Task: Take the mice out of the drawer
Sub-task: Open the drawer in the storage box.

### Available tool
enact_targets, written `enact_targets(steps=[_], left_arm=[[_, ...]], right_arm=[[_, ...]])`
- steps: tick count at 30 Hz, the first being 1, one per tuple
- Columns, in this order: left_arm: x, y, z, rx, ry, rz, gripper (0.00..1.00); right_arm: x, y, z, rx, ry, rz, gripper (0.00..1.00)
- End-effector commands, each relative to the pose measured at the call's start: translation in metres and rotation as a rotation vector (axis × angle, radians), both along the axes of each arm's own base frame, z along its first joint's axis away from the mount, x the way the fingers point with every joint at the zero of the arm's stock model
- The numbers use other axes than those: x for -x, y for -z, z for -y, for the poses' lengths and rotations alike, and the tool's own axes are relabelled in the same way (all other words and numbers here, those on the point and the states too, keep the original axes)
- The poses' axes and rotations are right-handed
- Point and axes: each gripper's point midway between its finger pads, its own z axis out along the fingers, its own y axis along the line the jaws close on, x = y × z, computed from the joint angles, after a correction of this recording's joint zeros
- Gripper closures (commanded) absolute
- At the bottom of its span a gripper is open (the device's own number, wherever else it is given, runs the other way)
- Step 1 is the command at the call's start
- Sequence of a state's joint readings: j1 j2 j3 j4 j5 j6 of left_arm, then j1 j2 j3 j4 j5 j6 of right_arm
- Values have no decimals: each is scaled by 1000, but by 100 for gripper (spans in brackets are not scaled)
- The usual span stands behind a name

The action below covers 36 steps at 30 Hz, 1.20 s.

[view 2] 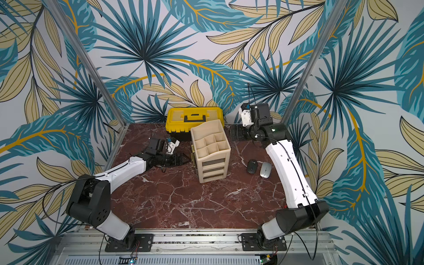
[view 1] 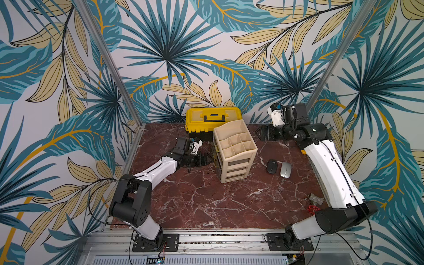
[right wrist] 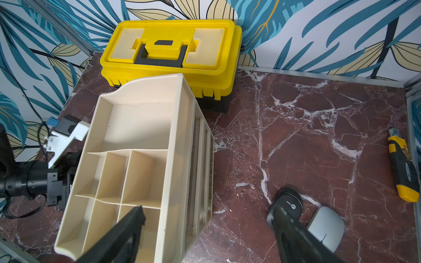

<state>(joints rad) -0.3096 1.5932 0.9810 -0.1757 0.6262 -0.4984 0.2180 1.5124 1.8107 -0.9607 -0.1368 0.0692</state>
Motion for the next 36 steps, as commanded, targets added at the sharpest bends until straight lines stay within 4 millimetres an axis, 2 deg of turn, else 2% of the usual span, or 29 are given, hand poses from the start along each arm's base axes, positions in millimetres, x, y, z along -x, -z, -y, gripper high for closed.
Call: enact_targets(steps=[1,8,14,18,24,27,29,31,36], left_arm=[[-9,-41,4,231,-33,165,12],[-21,-50,-24,527,-102,208,13],[-36,-41,-21,712,-66,121,21],[-34,-36,-16,698,-45,102,21],[-21,-43,9,615,43,71,22],[-19,-42,19,584,66,58,28],[-21,-42,22,595,69,55,30],[-23,-41,23,608,64,49,37],[-27,-32,22,603,41,35,35]], right_arm=[[3,-11,-8,-46,-23,35,10],[4,-9,-9,-55,-26,32,10],[4,-8,-10,-62,-23,31,10],[2,-10,-15,-83,-36,34,10],[-1,-5,-15,-79,-34,25,10],[-1,-6,-15,-83,-32,28,10],[-1,-7,-15,-81,-33,30,10],[0,-8,-15,-78,-32,33,10],[1,-8,-13,-68,-30,34,10]])
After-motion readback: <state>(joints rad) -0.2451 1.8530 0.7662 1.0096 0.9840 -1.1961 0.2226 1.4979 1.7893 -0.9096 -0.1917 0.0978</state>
